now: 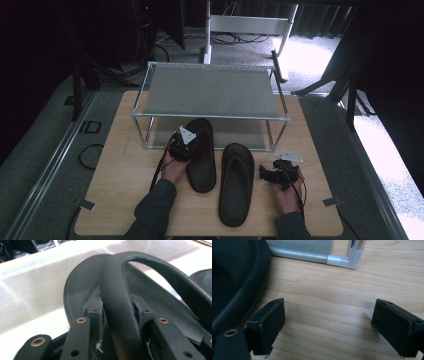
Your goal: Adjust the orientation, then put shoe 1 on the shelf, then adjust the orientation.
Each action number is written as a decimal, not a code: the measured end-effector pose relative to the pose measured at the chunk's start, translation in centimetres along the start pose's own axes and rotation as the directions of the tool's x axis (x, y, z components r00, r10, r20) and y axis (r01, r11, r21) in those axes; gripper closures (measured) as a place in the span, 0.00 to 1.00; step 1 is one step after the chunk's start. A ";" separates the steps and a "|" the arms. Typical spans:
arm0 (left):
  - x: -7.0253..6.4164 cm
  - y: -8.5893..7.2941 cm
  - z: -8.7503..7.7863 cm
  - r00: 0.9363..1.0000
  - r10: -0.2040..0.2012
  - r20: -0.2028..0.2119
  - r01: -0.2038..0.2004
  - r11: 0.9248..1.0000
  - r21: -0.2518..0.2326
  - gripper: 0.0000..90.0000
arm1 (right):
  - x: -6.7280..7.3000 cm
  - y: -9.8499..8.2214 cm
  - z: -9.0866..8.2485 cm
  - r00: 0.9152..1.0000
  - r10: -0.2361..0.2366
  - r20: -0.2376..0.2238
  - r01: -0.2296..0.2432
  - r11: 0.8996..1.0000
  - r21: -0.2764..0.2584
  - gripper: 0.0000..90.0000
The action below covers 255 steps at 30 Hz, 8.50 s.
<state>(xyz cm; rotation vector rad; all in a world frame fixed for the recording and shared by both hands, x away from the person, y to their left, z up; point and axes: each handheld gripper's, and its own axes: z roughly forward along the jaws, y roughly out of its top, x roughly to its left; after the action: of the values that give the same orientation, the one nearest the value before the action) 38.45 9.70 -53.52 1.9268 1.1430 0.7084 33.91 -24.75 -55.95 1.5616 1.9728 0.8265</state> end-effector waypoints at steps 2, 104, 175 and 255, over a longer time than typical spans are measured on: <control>0.2 -0.1 -0.1 1.000 -0.026 0.009 0.026 1.000 -0.008 0.64 | 0.0 0.0 0.0 1.000 0.000 0.000 0.000 1.000 0.000 0.13; -5.4 -6.8 -7.9 0.999 0.014 0.044 -0.018 0.995 0.098 0.24 | 0.1 0.0 0.0 1.000 -0.013 -0.009 0.013 1.000 -0.001 0.13; -1.5 -1.9 -0.2 0.999 0.006 -0.032 -0.002 0.993 0.117 0.37 | -2.6 4.9 1.9 1.000 0.007 0.008 -0.006 0.992 -0.128 0.84; 1.9 -3.1 0.0 0.999 -0.037 -0.032 0.040 0.993 0.108 0.32 | 6.4 1.3 -3.1 0.950 -0.096 -0.297 0.070 0.993 -0.099 0.78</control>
<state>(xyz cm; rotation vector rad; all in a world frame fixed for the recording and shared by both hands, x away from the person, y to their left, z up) 37.87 12.36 -55.95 1.9847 1.2571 0.6681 31.24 -18.78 -52.89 1.3559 2.1632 1.1574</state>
